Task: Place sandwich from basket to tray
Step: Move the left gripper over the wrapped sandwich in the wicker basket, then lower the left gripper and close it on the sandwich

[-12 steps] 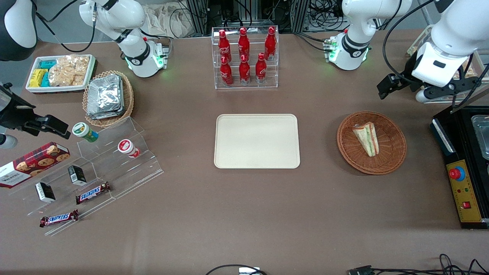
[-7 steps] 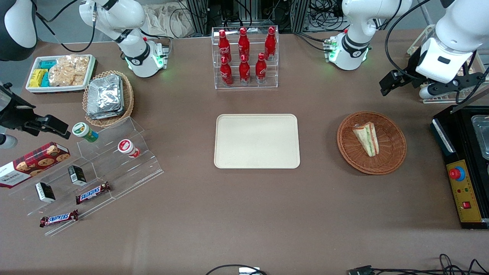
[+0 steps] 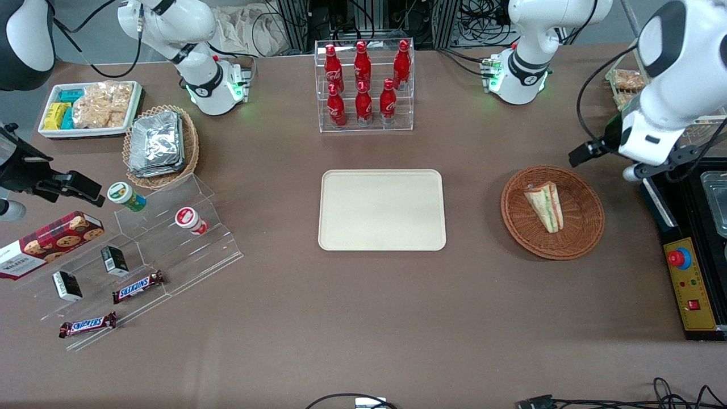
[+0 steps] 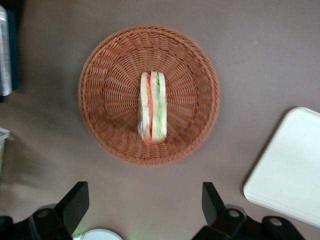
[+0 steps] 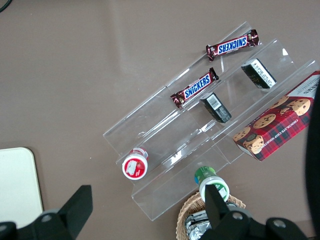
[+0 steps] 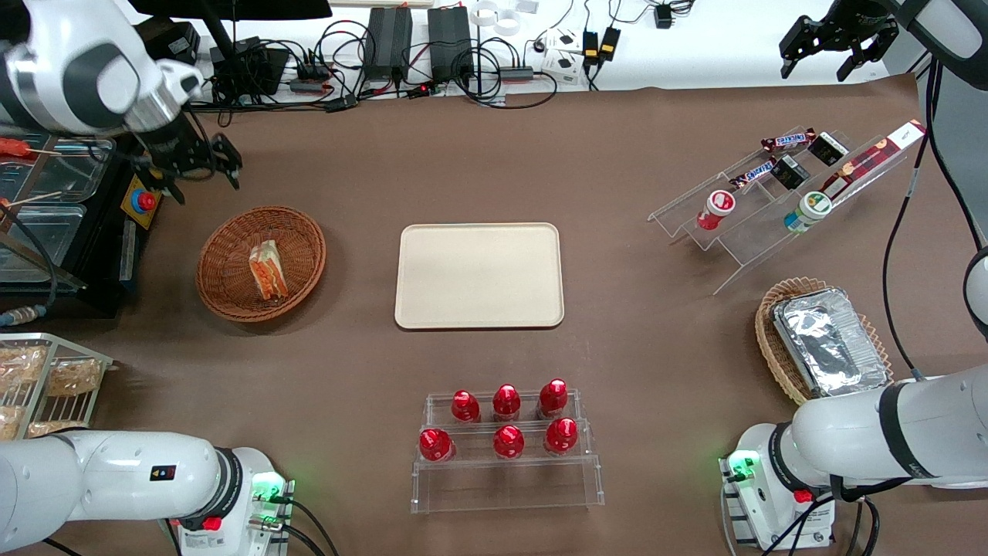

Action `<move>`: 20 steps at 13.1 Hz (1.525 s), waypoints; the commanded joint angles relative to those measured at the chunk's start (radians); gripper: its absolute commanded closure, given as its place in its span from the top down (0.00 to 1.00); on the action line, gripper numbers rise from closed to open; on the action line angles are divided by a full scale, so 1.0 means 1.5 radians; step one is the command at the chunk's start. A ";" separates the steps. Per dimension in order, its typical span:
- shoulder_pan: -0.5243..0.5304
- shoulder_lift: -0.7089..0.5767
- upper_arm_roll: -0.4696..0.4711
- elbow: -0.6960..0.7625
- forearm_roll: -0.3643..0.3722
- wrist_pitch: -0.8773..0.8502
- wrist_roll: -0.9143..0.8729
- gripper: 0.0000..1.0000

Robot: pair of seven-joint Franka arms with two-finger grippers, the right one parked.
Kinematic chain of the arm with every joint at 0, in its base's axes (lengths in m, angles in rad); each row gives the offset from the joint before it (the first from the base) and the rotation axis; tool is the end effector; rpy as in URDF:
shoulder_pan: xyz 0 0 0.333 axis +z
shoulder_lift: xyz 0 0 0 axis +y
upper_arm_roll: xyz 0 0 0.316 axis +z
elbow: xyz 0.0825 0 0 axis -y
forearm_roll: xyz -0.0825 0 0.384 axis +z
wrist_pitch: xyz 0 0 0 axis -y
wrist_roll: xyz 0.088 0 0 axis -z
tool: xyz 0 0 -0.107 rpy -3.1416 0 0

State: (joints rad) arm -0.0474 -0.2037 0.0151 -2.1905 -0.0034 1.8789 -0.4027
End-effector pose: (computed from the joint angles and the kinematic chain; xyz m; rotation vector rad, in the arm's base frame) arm 0.4772 -0.0154 0.4636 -3.0664 -0.5756 0.1666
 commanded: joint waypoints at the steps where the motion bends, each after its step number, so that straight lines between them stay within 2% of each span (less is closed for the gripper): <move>1: -0.001 0.014 0.020 -0.107 0.000 0.150 0.001 1.00; 3: -0.001 0.058 0.020 -0.171 0.000 0.291 0.000 1.00; 7: -0.002 0.166 0.020 -0.212 -0.001 0.447 0.000 1.00; 14: -0.003 0.222 0.019 -0.211 -0.001 0.493 0.000 0.99; 15: -0.003 0.223 0.020 -0.212 0.000 0.501 0.001 0.81; 16: -0.007 0.223 0.019 -0.215 0.000 0.510 0.005 0.01; 20: -0.009 0.221 0.019 -0.213 0.000 0.510 0.006 0.00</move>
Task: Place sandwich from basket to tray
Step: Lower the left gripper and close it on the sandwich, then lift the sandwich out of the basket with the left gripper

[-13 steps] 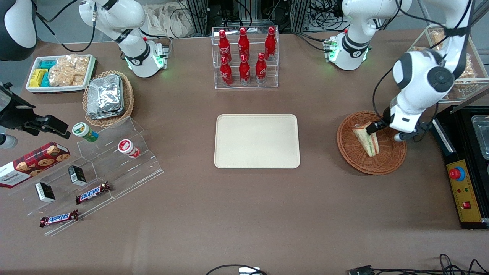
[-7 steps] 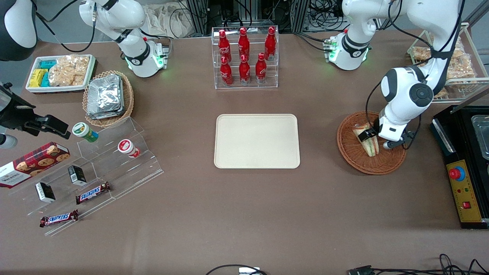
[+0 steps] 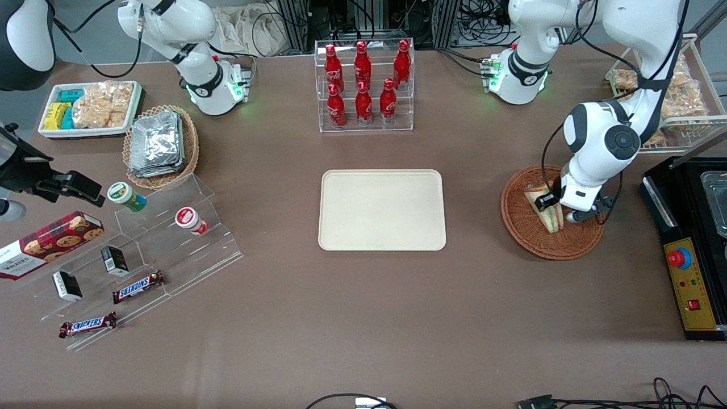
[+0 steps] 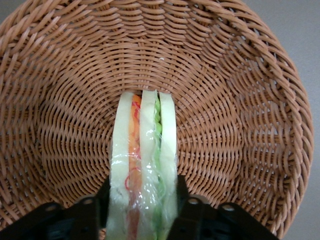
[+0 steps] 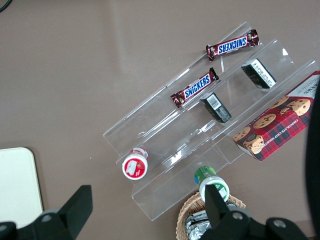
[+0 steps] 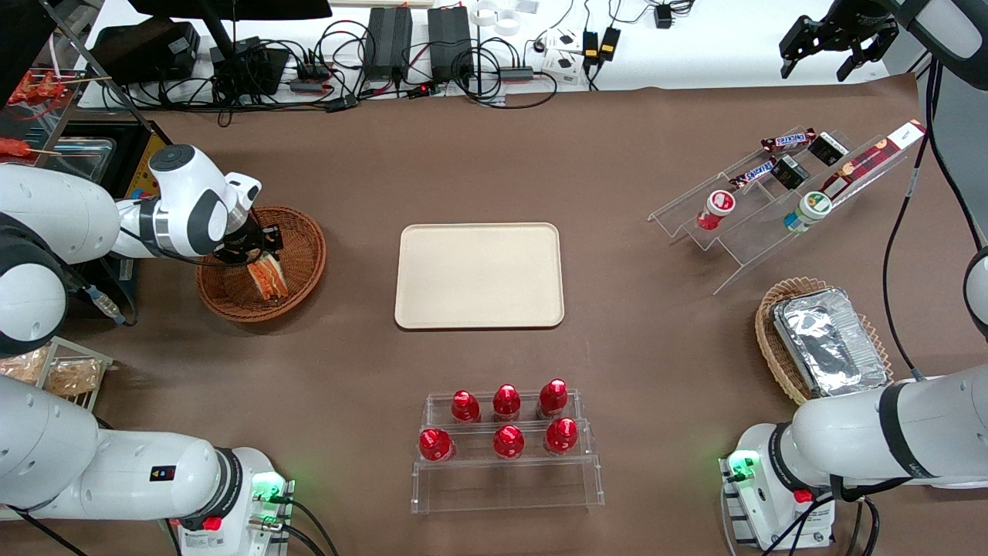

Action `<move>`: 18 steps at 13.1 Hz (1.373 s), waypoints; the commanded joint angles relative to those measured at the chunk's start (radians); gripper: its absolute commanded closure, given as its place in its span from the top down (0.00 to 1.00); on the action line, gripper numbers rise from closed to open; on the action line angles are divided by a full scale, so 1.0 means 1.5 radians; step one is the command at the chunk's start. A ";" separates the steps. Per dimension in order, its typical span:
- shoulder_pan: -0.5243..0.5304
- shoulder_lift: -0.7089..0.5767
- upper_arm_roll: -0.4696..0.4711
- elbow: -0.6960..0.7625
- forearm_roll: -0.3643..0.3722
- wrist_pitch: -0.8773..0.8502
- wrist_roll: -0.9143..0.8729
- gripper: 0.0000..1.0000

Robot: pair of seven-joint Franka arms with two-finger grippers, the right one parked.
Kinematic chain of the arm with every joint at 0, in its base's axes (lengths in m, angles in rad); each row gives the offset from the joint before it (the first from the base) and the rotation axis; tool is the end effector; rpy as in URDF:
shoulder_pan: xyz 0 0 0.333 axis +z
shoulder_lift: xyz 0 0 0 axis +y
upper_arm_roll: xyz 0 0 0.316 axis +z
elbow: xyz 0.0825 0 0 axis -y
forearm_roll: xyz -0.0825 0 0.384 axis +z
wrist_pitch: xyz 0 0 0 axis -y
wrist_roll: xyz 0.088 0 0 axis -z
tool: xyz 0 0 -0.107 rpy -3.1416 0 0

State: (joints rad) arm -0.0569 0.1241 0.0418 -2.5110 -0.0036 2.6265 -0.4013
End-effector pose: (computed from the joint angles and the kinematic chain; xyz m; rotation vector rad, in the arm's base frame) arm 0.4664 -0.0066 0.2329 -3.0773 -0.6063 0.0119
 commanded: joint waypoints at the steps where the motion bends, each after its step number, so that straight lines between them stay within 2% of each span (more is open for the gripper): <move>1: -0.003 -0.001 0.000 0.003 0.000 0.009 0.006 0.00; 3: -0.005 -0.033 -0.001 0.006 0.001 -0.027 0.006 0.00; 4: -0.006 -0.067 -0.004 0.013 0.001 -0.089 0.005 0.00; 7: -0.006 -0.188 -0.017 0.064 0.005 -0.301 0.005 0.00; 9: -0.005 -0.220 -0.016 0.170 0.017 -0.482 0.011 0.00; 11: -0.005 -0.210 -0.016 0.319 0.017 -0.654 0.027 0.00; 13: -0.006 -0.183 -0.017 0.427 0.021 -0.744 0.056 0.00; 16: -0.017 -0.150 -0.020 0.492 0.036 -0.777 0.073 0.00; 18: -0.026 -0.128 -0.060 0.527 0.035 -0.792 0.067 0.00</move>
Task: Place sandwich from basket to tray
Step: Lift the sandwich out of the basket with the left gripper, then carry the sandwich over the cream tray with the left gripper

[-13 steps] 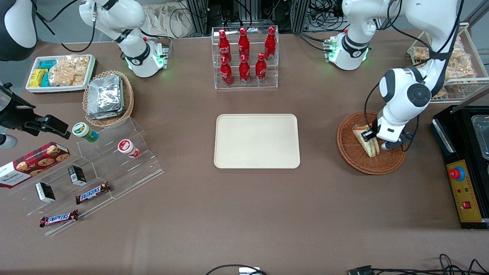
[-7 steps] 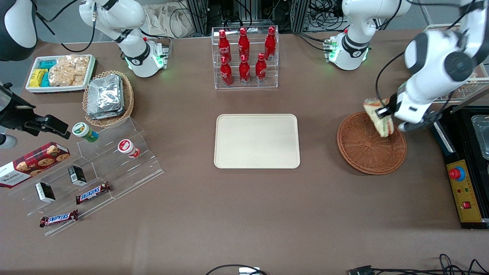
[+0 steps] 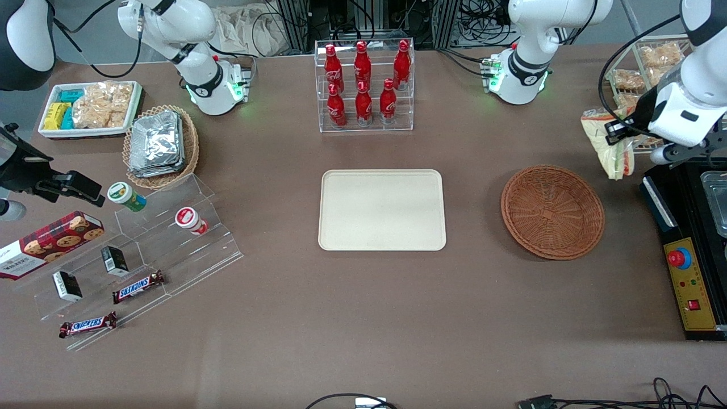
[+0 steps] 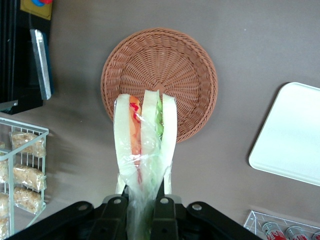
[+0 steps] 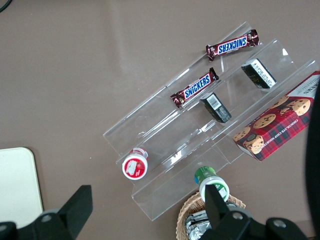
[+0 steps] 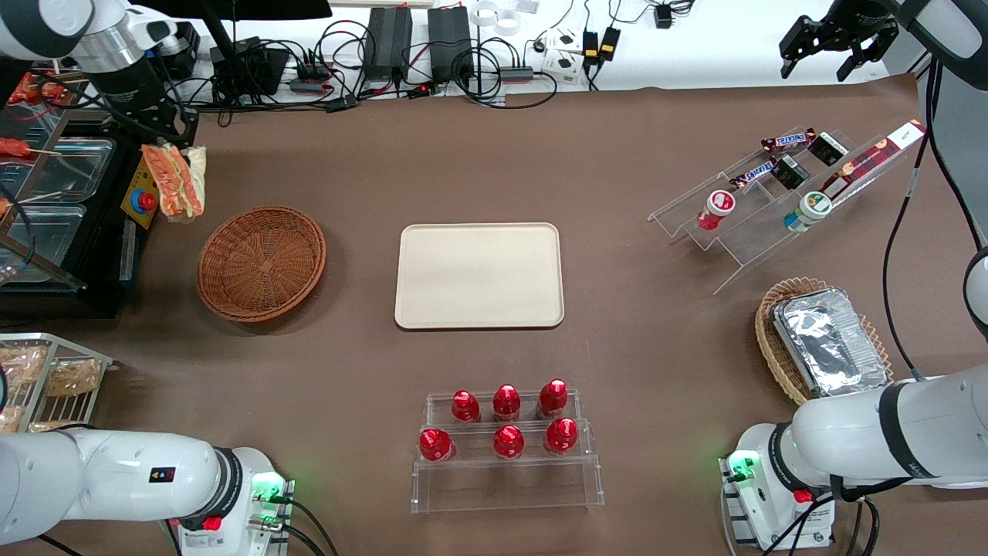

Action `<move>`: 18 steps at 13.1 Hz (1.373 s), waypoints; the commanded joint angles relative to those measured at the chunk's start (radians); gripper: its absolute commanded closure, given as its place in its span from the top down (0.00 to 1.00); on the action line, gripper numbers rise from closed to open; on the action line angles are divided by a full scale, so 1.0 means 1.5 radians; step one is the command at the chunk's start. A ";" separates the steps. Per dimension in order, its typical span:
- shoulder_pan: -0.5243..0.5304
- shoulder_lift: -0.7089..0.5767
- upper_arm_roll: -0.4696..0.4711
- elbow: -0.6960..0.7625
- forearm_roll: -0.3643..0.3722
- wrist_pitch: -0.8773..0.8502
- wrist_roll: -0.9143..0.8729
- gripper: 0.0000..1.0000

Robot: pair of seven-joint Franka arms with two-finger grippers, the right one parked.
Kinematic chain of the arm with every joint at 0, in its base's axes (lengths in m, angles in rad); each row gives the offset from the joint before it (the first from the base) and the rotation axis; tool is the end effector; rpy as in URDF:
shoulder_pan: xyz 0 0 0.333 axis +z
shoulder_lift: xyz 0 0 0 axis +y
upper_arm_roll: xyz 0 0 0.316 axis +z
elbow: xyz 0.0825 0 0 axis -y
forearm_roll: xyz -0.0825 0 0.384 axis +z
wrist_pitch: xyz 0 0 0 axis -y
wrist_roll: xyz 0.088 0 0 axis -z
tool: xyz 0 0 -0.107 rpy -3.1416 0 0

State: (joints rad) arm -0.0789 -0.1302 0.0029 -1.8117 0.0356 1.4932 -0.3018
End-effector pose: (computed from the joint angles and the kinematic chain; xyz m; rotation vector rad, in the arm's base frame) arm 0.4968 -0.0337 0.5751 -3.0401 -0.3437 0.2736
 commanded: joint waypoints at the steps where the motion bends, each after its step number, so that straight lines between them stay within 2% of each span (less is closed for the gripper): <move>1: -0.012 0.057 -0.067 0.082 0.005 -0.049 -0.002 0.00; 3: -0.013 0.096 -0.167 0.135 -0.002 -0.054 -0.033 0.00; 6: -0.012 0.200 -0.333 0.237 0.006 -0.053 -0.253 0.00; 8: -0.012 0.244 -0.403 0.259 0.010 -0.043 -0.322 0.00; 11: -0.012 0.254 -0.410 0.201 0.028 0.010 -0.302 0.00; 13: -0.013 0.256 -0.410 0.112 0.065 0.113 -0.302 0.00; 14: -0.013 0.265 -0.410 0.076 0.067 0.170 -0.302 0.00; 18: -0.014 0.349 -0.409 -0.017 0.112 0.336 -0.310 0.00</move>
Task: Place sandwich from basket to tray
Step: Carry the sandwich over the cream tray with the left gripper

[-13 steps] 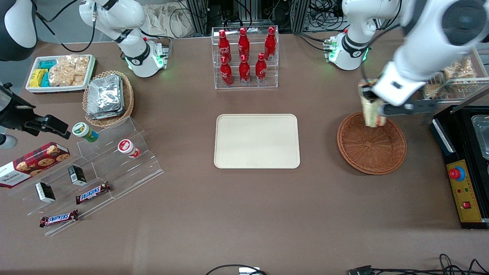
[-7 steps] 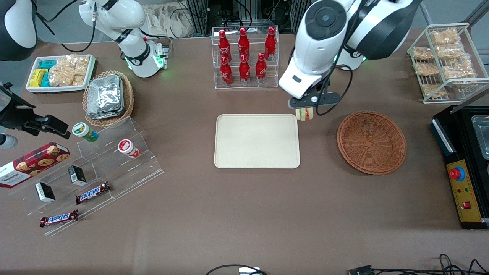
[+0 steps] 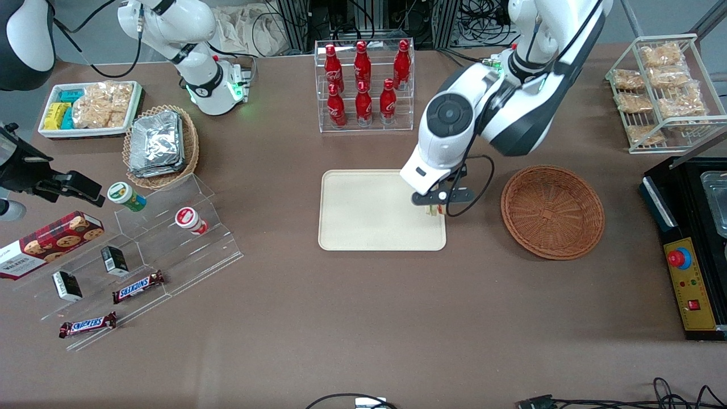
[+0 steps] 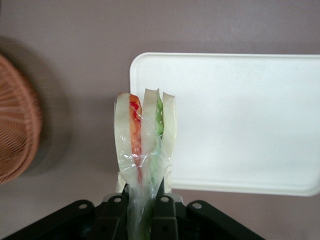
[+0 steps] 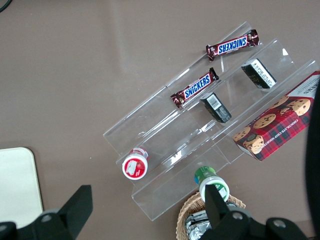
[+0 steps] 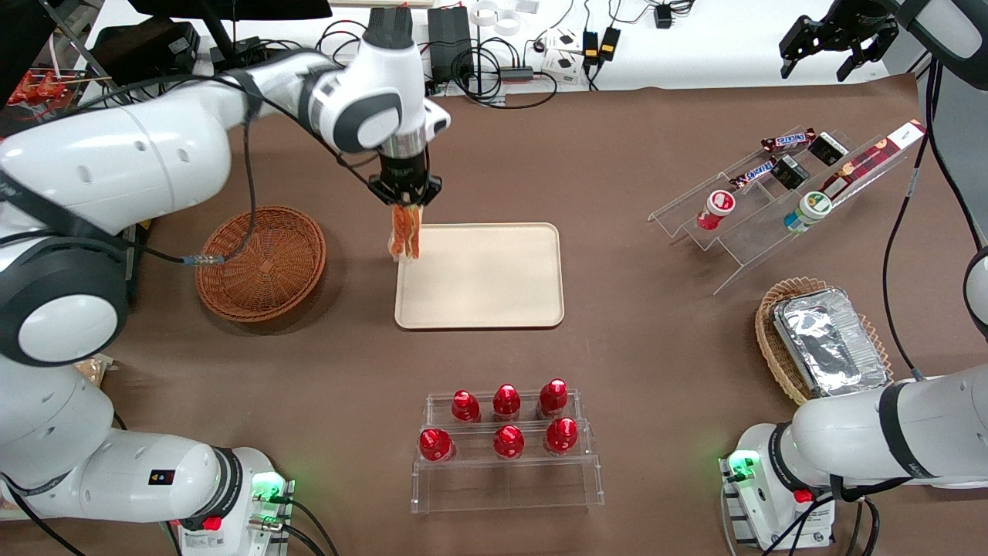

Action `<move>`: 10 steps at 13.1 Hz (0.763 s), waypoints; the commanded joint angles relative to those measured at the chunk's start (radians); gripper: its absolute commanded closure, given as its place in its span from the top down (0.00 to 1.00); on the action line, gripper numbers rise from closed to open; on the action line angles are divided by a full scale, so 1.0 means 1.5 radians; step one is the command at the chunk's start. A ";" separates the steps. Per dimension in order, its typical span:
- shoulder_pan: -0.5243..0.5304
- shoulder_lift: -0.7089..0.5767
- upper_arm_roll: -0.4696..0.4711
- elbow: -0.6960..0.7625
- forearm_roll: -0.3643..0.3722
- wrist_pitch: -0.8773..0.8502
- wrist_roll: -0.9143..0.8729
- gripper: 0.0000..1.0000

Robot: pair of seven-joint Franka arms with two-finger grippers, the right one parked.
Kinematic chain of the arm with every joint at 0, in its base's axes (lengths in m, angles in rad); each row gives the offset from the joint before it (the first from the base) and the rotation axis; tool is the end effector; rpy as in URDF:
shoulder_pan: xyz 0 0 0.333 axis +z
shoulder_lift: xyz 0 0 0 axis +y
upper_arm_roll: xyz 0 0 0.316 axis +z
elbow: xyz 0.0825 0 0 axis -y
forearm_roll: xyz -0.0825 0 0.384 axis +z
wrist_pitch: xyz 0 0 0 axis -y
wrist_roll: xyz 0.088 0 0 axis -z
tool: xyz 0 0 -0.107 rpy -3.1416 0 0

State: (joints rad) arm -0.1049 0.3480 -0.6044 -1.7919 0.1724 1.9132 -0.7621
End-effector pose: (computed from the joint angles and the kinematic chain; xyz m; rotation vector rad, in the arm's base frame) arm 0.4901 -0.3705 0.3738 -3.0557 0.0095 0.2222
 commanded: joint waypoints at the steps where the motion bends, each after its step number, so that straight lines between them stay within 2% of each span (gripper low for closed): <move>1: 0.002 0.050 -0.004 -0.046 0.035 0.098 -0.007 0.00; 5: 0.000 0.120 -0.001 -0.055 0.092 0.159 -0.024 0.00; 10: 0.000 0.141 0.000 -0.057 0.105 0.183 -0.034 0.00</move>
State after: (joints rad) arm -0.1048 0.5593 -0.6007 -1.8787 0.3050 2.1726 -0.7823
